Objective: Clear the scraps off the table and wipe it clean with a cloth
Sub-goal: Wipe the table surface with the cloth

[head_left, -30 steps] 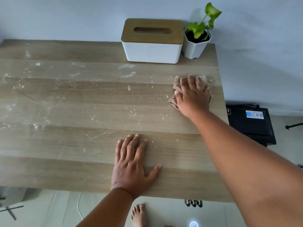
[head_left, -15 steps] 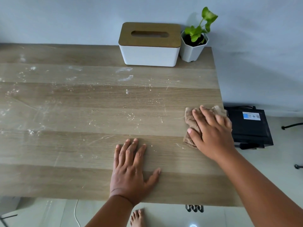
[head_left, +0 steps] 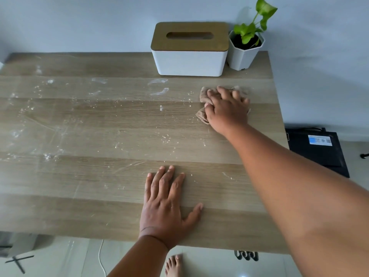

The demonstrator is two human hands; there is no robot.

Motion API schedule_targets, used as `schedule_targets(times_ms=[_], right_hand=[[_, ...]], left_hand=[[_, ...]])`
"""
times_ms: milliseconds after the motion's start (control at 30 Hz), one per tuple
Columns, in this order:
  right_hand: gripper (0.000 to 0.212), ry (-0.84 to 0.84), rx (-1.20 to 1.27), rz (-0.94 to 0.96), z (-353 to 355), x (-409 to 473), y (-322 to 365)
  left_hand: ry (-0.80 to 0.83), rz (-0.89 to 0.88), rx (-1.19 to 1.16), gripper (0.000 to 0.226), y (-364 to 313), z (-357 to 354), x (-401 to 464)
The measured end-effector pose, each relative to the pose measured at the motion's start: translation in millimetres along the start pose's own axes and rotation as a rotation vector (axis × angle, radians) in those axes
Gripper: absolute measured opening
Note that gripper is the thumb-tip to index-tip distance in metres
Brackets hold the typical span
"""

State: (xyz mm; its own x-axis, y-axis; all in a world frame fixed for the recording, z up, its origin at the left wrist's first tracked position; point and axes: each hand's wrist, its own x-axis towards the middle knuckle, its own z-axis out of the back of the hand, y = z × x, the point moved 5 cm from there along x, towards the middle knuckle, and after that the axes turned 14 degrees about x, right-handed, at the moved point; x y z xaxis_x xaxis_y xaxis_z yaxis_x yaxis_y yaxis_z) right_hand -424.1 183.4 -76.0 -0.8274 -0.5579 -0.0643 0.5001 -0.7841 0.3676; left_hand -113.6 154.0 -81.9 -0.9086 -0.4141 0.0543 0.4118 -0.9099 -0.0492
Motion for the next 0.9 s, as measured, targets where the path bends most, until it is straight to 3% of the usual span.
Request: schedule_targets(times_ms=[133, 200, 367, 533, 700, 900], right_hand=[[0.063, 0.087, 0.001, 0.215, 5, -36, -18], [0.064, 0.082, -0.001, 0.237, 12, -60, -44], [0.066, 0.009, -0.031, 0.026, 30, -62, -96], [0.070, -0.047, 0.046, -0.114, 24, -14, -64], [0.070, 0.059, 0.077, 0.058, 3, -9, -13], [0.067, 0.180, 0.050, 0.318, 0, -97, -9]], left_hand=[[-0.001, 0.003, 0.001, 0.085, 0, 2, -1], [-0.005, 0.001, -0.001, 0.084, -1, 2, 0], [-0.014, -0.003, -0.017, 0.084, -1, 2, 0], [0.000, 0.000, -0.008, 0.085, 0, 2, 0], [0.028, 0.009, 0.005, 0.086, 0, 3, 0], [0.011, 0.008, 0.016, 0.085, 0, 4, 0]])
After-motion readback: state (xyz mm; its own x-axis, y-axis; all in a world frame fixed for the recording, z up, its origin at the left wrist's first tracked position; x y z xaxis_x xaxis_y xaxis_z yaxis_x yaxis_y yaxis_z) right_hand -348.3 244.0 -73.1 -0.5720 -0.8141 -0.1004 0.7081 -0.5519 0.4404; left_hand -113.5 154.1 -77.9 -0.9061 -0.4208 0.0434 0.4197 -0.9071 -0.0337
